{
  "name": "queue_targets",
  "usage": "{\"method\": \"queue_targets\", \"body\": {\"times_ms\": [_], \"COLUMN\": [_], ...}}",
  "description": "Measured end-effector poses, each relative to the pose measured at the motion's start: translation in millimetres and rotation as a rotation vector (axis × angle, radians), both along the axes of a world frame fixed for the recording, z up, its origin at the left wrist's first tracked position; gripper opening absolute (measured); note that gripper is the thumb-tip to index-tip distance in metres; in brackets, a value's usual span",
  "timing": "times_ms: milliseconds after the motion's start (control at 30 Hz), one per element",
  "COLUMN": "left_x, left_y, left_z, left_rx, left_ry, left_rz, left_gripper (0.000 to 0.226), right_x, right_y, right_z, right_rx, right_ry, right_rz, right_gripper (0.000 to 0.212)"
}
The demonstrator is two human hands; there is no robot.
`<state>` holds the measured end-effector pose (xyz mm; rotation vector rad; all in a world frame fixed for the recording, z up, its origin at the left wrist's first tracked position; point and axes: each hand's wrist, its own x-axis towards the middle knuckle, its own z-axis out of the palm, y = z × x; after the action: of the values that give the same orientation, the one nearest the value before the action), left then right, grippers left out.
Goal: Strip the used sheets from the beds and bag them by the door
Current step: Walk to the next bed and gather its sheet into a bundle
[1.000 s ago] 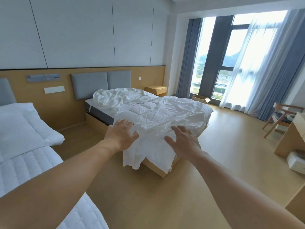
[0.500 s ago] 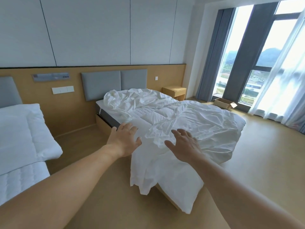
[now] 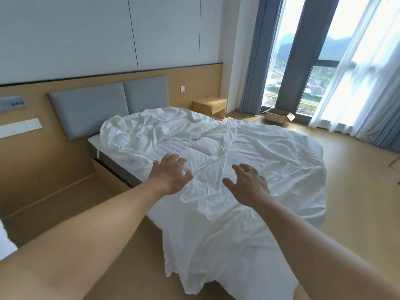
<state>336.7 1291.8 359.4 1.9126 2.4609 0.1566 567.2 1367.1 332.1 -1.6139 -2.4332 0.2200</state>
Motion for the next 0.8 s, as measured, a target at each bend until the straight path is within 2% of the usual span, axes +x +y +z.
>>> {"method": "queue_targets", "body": {"times_ms": [233,367,600,800], "left_x": [-30,-42,-55,-57], "left_y": [166,253,361,415], "left_z": [-56,-109,-225,-332], "left_rx": [-0.095,-0.233,-0.486,-0.572], "left_ry": [-0.039,-0.090,-0.195,-0.251], "left_rz": [-0.073,-0.104,-0.103,-0.091], "left_gripper": [0.064,0.064,0.065,0.076], "right_x": [-51,-74,-58,-44], "right_y": [145,212,273,285], "right_z": [-88,-148,-242,-322], "right_rx": [-0.165,-0.360,-0.572,-0.721], "right_ry": [0.051,0.028,-0.036,-0.092], "right_rz": [-0.103,-0.159,-0.333,-0.633], "right_gripper": [0.072,0.071,0.076,0.102]}}
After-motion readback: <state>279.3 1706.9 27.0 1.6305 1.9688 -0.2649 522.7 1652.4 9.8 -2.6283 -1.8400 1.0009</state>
